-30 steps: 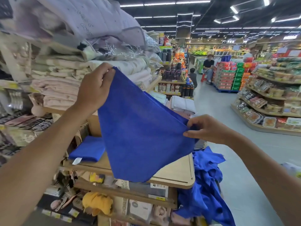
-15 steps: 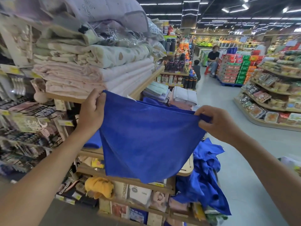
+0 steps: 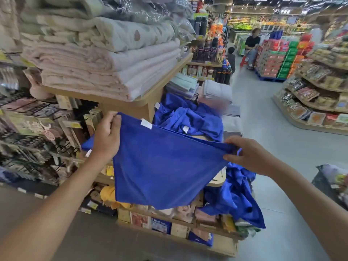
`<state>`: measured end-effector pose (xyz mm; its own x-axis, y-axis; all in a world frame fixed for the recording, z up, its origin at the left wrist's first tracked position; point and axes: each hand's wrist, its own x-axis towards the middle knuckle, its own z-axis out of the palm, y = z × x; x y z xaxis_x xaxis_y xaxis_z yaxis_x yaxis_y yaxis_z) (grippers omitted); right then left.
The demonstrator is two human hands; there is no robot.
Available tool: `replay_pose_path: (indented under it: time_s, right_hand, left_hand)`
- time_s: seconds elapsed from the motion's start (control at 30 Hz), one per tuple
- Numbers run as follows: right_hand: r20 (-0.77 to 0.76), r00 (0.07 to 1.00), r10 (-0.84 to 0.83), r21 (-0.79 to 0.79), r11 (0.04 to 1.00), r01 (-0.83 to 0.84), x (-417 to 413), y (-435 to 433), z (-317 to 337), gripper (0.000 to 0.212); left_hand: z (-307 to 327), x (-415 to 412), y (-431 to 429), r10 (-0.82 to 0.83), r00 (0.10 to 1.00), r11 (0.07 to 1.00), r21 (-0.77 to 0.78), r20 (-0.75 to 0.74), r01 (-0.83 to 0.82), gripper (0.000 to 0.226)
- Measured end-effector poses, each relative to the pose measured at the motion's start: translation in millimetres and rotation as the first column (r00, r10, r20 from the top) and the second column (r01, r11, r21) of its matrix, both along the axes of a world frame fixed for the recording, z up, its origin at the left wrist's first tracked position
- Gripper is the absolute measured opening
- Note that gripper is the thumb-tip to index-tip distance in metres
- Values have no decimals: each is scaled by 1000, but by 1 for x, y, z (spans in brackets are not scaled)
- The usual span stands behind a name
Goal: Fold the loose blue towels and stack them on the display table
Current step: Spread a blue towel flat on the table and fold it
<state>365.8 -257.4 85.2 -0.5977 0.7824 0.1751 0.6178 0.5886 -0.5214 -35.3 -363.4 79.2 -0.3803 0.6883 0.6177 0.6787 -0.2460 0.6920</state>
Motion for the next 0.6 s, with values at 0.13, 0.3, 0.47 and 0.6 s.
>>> replay_pose_path:
  time_s: [0.13, 0.3, 0.47, 0.6]
  right_hand:
    - [-11, 997, -73, -42, 996, 73, -8, 3, -17, 13]
    - [-196, 965, -173, -68, 984, 163, -24, -2, -33, 47]
    - [-230, 969, -92, -295, 955, 21, -28, 2, -43, 31]
    - [-274, 960, -54, -406, 912, -65, -25, 3, -48, 18]
  left_hand:
    - [-11, -6, 5, -11, 999, 999, -35, 36, 12, 21]
    - [-31, -13, 7, -54, 996, 997, -42, 73, 57, 22]
    - [-49, -27, 8, -20, 994, 998, -60, 111, 26, 23]
    - [-56, -35, 7, -5, 991, 996, -90, 132, 17, 26]
